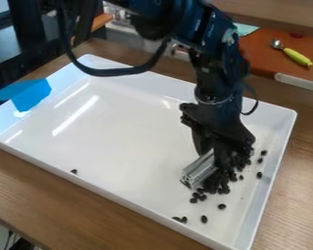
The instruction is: Sweep into pile
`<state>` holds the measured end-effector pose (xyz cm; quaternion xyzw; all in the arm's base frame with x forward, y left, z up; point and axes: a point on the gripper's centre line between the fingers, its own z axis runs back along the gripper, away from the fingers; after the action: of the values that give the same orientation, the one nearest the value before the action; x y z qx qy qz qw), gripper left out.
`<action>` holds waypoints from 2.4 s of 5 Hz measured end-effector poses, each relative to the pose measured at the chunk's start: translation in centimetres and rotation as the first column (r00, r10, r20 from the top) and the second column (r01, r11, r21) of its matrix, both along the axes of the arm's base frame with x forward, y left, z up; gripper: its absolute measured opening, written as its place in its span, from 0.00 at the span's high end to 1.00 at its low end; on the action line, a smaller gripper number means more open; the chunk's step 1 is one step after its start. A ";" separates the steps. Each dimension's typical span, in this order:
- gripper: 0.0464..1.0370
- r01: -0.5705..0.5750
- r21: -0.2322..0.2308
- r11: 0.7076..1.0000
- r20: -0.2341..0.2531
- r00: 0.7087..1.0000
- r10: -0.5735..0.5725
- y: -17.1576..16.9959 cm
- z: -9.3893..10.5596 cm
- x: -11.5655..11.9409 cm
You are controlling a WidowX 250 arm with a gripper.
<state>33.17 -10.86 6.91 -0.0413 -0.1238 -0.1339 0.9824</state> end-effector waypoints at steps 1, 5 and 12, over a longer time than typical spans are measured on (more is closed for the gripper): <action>0.71 -0.040 0.000 0.999 -0.002 0.999 0.040 1.9 0.8 0.1; 0.71 -0.208 0.084 0.974 0.036 0.978 0.206 20.0 4.7 0.1; 0.71 -0.108 0.175 0.979 0.039 0.994 0.103 16.5 0.2 -5.5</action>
<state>27.69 5.64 7.12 0.0547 -0.1279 -0.0927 0.9859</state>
